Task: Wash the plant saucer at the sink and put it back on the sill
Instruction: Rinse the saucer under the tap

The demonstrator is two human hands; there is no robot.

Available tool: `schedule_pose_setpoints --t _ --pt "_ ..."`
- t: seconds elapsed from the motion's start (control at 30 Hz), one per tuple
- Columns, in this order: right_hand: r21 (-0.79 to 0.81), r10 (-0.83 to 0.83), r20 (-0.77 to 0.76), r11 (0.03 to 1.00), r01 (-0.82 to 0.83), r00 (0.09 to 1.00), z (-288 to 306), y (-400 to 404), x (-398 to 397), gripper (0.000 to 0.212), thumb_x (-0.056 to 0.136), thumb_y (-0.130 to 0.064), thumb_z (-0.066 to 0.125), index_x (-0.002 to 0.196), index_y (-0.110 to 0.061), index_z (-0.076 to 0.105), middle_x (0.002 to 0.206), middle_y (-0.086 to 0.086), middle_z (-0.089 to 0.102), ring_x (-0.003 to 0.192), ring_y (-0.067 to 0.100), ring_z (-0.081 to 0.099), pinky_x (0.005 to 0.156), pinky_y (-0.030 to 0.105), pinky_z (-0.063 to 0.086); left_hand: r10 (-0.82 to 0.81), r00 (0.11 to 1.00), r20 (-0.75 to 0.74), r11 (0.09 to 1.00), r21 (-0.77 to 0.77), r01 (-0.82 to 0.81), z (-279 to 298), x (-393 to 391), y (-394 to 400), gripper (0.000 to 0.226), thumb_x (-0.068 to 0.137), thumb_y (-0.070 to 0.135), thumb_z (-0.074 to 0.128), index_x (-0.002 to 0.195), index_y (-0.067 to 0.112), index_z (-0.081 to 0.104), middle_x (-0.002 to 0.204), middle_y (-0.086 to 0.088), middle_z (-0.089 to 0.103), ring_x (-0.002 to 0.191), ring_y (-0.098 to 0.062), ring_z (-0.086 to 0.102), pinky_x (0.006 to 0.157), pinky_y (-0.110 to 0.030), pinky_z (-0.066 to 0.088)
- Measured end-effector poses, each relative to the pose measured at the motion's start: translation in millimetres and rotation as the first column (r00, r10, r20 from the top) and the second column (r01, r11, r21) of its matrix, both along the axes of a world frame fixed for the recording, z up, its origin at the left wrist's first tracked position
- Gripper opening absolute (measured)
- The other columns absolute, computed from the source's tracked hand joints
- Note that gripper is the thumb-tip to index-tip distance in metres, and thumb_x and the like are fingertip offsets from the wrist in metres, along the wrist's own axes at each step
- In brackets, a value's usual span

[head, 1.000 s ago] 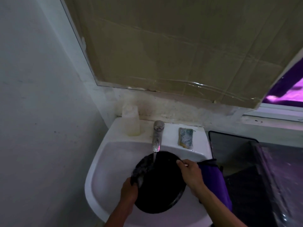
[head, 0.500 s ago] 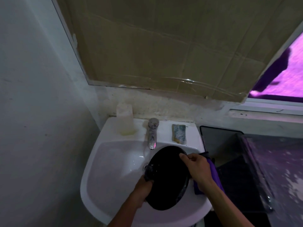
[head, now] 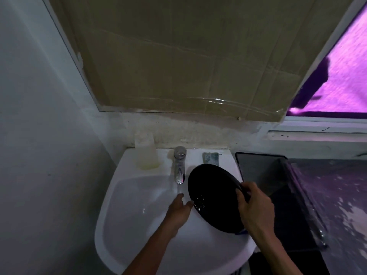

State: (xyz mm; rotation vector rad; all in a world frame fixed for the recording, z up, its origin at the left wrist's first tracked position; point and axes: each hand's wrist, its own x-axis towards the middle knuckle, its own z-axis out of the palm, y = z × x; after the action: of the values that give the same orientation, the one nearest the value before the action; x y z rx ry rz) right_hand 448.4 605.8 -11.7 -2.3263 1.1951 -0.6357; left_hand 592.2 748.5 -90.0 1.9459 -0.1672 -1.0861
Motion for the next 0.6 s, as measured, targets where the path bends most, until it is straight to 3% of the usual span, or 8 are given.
schedule_pose_setpoints --t 0.2,0.33,0.43,0.5,0.6 --pt "0.066 -0.069 0.216 0.996 0.056 0.974 -1 -14 -22 0.021 0.084 -0.012 0.069 0.091 -0.030 0.062 0.077 -0.004 0.069 0.074 0.016 0.069 0.062 0.033 0.056 -0.052 0.998 0.044 0.999 -0.002 0.053 7 2 -3 0.062 0.098 0.037 0.053 0.152 0.022 0.027 0.155 -0.011 0.035 0.139 -0.023 0.040 0.110 -0.034 0.038" --pt "0.158 -0.029 0.398 0.987 -0.038 0.917 4 -18 -28 0.035 0.086 -0.011 0.068 0.088 -0.046 0.060 0.080 -0.019 0.070 0.078 -0.004 0.068 0.062 0.008 0.051 -0.030 0.996 0.089 0.998 -0.056 0.035 19 1 -10 0.060 0.097 0.035 0.055 0.150 0.024 0.031 0.152 -0.010 0.040 0.133 -0.024 0.047 0.108 -0.042 0.044" --pt "0.179 -0.026 0.480 0.981 -0.069 0.877 10 -23 -28 0.038 0.086 -0.008 0.067 0.089 -0.046 0.061 0.087 -0.024 0.069 0.080 -0.005 0.067 0.065 0.007 0.051 -0.016 0.984 0.175 0.992 -0.120 0.038 34 6 -13 0.065 0.095 0.037 0.059 0.151 0.024 0.029 0.150 -0.005 0.042 0.136 -0.022 0.044 0.109 -0.043 0.043" --pt "0.198 -0.029 0.535 0.976 -0.092 0.844 14 -27 -27 0.038 0.086 -0.006 0.066 0.089 -0.043 0.061 0.087 -0.019 0.070 0.079 -0.003 0.068 0.066 0.009 0.052 -0.035 0.966 0.254 0.987 -0.143 0.074 47 10 -11 0.059 0.095 0.036 0.059 0.148 0.027 0.034 0.143 0.001 0.049 0.131 -0.015 0.048 0.106 -0.035 0.044" --pt "0.219 -0.005 0.594 0.963 -0.155 0.805 21 -31 -21 0.036 0.087 -0.005 0.066 0.088 -0.041 0.060 0.086 -0.016 0.070 0.079 -0.002 0.067 0.067 0.011 0.053 -0.026 0.938 0.345 0.979 -0.182 0.094 65 16 -2 0.039 0.094 0.036 0.059 0.132 0.036 0.049 0.115 0.013 0.063 0.094 0.008 0.058 0.075 -0.008 0.045"
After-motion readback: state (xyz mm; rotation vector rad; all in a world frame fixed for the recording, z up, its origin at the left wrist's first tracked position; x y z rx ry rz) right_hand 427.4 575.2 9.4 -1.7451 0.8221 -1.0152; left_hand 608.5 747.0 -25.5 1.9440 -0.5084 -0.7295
